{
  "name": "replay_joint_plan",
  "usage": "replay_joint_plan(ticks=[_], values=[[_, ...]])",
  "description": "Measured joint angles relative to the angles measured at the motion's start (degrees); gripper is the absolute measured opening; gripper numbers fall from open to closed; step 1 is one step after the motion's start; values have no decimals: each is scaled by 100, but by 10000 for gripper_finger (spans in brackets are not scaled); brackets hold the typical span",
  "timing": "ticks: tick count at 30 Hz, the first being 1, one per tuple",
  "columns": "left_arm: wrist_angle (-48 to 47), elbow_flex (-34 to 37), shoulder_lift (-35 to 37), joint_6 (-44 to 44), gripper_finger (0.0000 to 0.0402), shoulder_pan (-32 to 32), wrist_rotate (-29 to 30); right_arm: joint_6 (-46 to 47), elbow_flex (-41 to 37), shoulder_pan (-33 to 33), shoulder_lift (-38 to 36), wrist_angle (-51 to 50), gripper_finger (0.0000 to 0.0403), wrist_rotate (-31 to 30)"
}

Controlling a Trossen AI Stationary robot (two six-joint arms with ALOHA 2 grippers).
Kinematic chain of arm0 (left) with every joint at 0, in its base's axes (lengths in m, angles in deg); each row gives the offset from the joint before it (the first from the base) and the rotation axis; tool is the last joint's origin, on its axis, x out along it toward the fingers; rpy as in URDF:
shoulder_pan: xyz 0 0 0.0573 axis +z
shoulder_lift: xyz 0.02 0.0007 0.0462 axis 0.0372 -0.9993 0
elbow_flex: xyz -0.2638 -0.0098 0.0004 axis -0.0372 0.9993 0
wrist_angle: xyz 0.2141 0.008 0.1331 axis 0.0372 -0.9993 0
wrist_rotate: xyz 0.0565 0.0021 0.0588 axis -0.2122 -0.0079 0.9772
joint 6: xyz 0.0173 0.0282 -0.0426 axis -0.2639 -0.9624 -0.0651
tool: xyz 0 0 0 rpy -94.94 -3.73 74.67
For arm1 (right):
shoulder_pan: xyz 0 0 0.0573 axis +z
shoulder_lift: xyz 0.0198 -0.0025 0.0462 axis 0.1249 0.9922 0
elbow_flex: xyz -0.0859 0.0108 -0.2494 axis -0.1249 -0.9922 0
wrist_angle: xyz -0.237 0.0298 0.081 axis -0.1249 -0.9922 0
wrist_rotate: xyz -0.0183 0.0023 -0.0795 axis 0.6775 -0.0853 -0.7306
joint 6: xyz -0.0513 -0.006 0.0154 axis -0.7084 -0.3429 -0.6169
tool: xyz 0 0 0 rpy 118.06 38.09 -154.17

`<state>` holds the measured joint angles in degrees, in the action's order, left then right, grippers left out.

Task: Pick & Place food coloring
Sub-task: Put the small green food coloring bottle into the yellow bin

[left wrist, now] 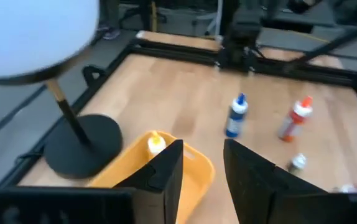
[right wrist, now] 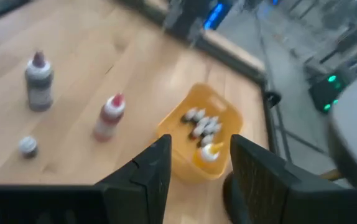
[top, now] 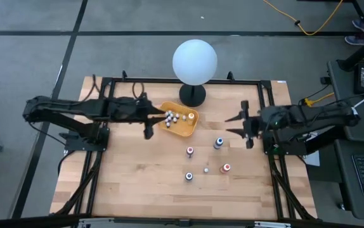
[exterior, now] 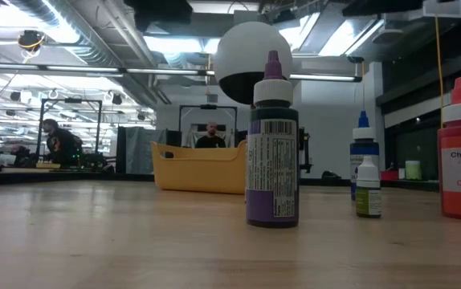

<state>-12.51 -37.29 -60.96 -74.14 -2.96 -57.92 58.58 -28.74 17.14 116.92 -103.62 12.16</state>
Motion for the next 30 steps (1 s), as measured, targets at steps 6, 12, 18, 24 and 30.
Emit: replay_joint_plan(ticks=[6, 12, 18, 24, 30], values=[[-306, 0, 288, -26, 101, -336, -1, 948, 307, 962, 376, -86, 165, -1065], [-445, 0, 191, -416, 98, -473, -3, 1969, 534, 1753, 1038, -131, 165, -1371], [-723, 4, 96, -394, 97, -527, -1, 3070, 823, 2370, 2013, -182, 165, -1260], [-640, 0, -6, -636, 95, -552, 7, 4335, 892, 2790, 2854, 17, 165, -1019], [-658, 2, -93, -689, 97, -552, 3, 5342, 894, 3170, 3486, 533, 165, -956]])
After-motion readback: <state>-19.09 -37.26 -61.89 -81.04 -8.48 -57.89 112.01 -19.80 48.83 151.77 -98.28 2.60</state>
